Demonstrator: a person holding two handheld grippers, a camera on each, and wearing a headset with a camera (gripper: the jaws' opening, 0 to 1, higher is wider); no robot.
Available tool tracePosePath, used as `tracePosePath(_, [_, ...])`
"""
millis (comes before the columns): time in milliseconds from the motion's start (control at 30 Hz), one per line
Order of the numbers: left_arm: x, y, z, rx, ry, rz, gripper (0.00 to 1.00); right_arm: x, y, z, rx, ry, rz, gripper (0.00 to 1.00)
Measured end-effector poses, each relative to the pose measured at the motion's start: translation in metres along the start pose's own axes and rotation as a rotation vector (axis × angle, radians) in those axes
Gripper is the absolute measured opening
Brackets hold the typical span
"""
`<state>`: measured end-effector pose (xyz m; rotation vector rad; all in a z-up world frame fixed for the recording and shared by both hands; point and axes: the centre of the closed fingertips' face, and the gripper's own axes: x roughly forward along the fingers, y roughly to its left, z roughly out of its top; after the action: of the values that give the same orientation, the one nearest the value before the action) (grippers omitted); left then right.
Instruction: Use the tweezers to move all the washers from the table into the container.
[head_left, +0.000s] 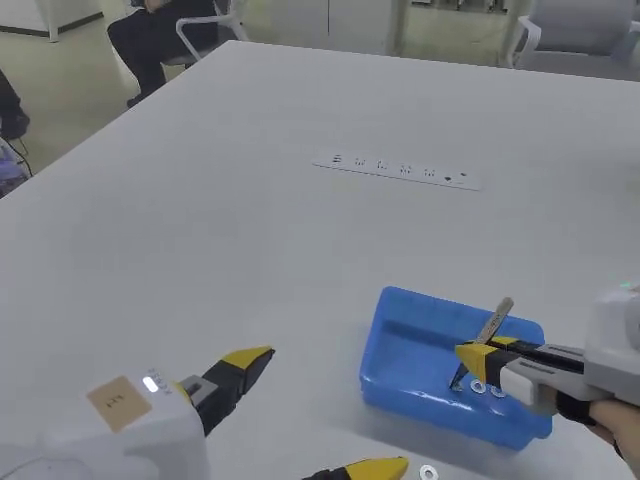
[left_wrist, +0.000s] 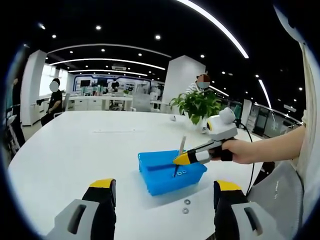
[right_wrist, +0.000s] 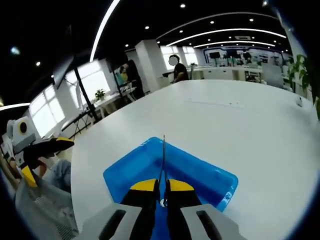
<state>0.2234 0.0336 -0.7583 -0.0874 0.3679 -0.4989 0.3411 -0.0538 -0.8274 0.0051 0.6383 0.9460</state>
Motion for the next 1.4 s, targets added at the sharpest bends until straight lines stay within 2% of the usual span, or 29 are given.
tracePosePath(467, [0.001,-0.001,-0.001,0.004,0.008,-0.004,0.81,0.001,0.002,0.003,-0.040,-0.010,-0.010,0.04])
tracePosePath(700, [0.001,0.000,0.001,-0.001,-0.003,0.002,0.81,-0.008,0.006,0.017,-0.032,-0.062,-0.009,0.04])
tracePosePath(867, [0.001,0.000,0.001,0.000,-0.005,0.001,0.81,-0.013,0.008,0.026,-0.024,-0.091,0.010,0.04])
tracePosePath(1233, [0.000,0.000,0.002,0.001,-0.009,-0.001,0.81,-0.037,0.034,0.049,-0.034,-0.169,0.047,0.04])
tracePosePath(1400, [0.000,-0.001,0.002,0.001,-0.011,-0.002,0.81,-0.046,0.045,0.053,-0.044,-0.192,0.070,0.04])
